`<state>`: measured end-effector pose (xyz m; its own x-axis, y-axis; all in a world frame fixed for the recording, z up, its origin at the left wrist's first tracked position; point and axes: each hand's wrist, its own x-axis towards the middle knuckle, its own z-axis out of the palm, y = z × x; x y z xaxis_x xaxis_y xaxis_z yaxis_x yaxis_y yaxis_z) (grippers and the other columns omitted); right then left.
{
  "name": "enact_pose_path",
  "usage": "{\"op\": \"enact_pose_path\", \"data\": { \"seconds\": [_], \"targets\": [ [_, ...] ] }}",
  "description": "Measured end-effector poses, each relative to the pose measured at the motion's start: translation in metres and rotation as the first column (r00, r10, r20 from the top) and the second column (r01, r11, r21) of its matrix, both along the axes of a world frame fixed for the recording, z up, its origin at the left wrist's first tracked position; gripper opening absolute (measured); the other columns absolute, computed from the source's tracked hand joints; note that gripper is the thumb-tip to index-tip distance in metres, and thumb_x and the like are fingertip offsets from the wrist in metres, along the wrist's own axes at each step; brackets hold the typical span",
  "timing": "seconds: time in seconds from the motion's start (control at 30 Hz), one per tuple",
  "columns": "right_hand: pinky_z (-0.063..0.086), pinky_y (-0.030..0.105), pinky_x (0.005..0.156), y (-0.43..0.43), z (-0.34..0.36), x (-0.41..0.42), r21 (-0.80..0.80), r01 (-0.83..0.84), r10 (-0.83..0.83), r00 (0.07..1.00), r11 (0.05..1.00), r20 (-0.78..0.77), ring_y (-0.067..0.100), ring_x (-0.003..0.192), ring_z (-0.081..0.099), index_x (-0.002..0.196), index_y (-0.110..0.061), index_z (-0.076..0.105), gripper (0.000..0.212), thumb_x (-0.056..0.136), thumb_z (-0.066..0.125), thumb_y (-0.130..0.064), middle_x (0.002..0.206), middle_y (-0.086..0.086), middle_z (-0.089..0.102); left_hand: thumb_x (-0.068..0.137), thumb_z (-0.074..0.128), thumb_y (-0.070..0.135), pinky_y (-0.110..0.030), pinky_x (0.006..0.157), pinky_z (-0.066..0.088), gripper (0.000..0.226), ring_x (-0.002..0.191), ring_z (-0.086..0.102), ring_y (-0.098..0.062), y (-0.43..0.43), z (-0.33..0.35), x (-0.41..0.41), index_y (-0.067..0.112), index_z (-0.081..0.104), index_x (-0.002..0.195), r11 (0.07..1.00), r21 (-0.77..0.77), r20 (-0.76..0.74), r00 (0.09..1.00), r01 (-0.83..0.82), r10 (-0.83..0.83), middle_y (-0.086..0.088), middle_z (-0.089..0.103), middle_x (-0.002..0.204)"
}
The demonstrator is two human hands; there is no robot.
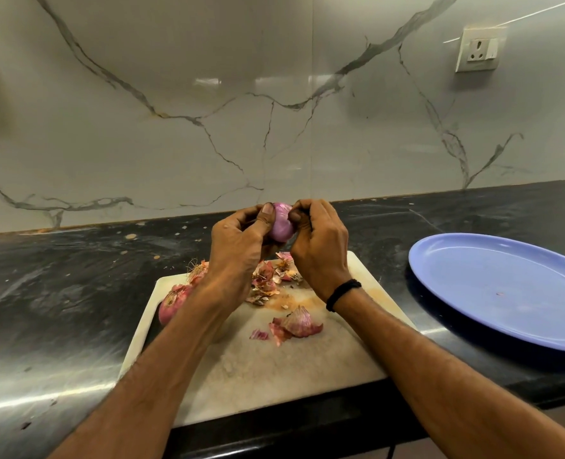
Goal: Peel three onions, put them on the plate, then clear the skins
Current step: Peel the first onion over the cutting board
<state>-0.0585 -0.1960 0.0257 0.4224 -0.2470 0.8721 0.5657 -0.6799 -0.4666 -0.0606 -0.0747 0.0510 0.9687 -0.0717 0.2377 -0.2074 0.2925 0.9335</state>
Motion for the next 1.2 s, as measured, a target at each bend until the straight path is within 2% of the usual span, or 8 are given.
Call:
{"op": "enact_pose_path", "data": {
  "seconds": [0.17,0.33,0.47,0.63,0.77,1.07,1.13,1.2],
  "targets": [
    [0.055,0.029,0.073,-0.011,0.006,-0.003,0.294,-0.033,0.064,0.993,0.955,-0.095,0.017,0.085,0.062,0.099,-0.010,0.058,0.008,0.095,0.055,-0.004,0.092,0.004,0.064,0.097,0.060,0.019,-0.034,0.071,0.064,0.010,0.089,0.076,-0.025,0.006,0.005,0.001,0.014,0.067,0.103,0.993,-0.114,-0.034,0.999,-0.002,-0.002,-0.013,0.070,0.111],
    [0.055,0.024,0.084,-0.010,0.009,-0.006,0.328,-0.156,0.236,0.947,0.932,-0.219,0.011,0.099,0.060,0.119,-0.016,0.054,0.030,0.091,0.065,-0.013,0.110,0.002,0.060,0.092,0.069,0.018,-0.026,0.081,0.060,0.036,0.106,0.068,-0.013,0.012,0.001,0.003,0.018,0.061,0.127,0.956,0.193,0.322,0.935,-0.222,0.152,-0.001,0.066,0.119],
    [0.055,0.043,0.087,-0.008,0.014,-0.006,0.693,-0.373,0.685,0.688,0.616,-0.239,0.028,0.091,0.066,0.113,-0.003,0.064,0.057,0.089,0.053,-0.054,0.098,0.012,0.070,0.082,0.082,0.012,-0.019,0.089,0.056,0.069,0.109,0.064,-0.011,0.011,-0.002,0.008,0.018,0.044,0.140,0.871,0.305,0.599,0.789,-0.384,0.138,-0.003,0.057,0.124],
    [0.053,0.032,0.077,-0.007,0.019,-0.012,0.880,-0.380,0.860,0.506,0.286,-0.061,0.017,0.075,0.055,0.113,0.000,0.062,0.037,0.100,0.048,-0.032,0.103,0.020,0.062,0.070,0.087,0.004,-0.015,0.100,0.047,0.091,0.117,0.059,-0.030,0.008,-0.009,0.016,0.014,0.033,0.143,0.827,0.313,0.757,0.649,-0.467,0.080,-0.019,0.044,0.130],
    [0.049,0.019,0.053,-0.006,0.024,-0.016,0.893,-0.372,0.837,0.546,0.255,-0.012,0.016,0.074,0.056,0.104,-0.002,0.063,0.026,0.102,0.045,-0.019,0.101,0.017,0.061,0.066,0.090,0.007,-0.013,0.100,0.047,0.099,0.117,0.060,-0.027,0.009,-0.010,0.016,0.011,0.031,0.145,0.817,0.353,0.748,0.662,-0.456,0.047,-0.018,0.046,0.129],
    [0.048,0.020,0.051,-0.009,0.023,-0.011,0.892,-0.410,0.833,0.549,0.191,0.074,0.017,0.072,0.056,0.091,-0.001,0.063,0.024,0.100,0.042,-0.009,0.097,0.018,0.059,0.068,0.092,0.032,-0.007,0.098,0.037,0.099,0.121,0.053,-0.010,0.014,-0.007,0.014,0.015,0.038,0.149,0.741,0.472,0.686,0.727,-0.478,0.032,-0.009,0.059,0.135],
    [0.049,0.021,0.054,-0.011,0.020,-0.009,0.875,-0.414,0.833,0.552,0.249,0.024,0.016,0.071,0.057,0.096,0.002,0.063,0.026,0.101,0.041,-0.010,0.096,0.018,0.061,0.069,0.091,0.032,-0.005,0.097,0.038,0.095,0.119,0.054,-0.007,0.014,-0.007,0.013,0.015,0.041,0.149,0.738,0.504,0.657,0.754,-0.449,0.011,-0.007,0.062,0.135],
    [0.053,0.025,0.062,-0.012,0.017,-0.008,0.821,-0.389,0.790,0.602,0.419,-0.118,0.018,0.075,0.062,0.105,0.003,0.064,0.028,0.102,0.041,-0.014,0.099,0.019,0.065,0.070,0.090,0.031,-0.004,0.095,0.041,0.086,0.119,0.058,-0.010,0.014,-0.008,0.013,0.012,0.049,0.144,0.739,0.511,0.650,0.760,-0.438,0.001,-0.007,0.063,0.133]
  ]
}}
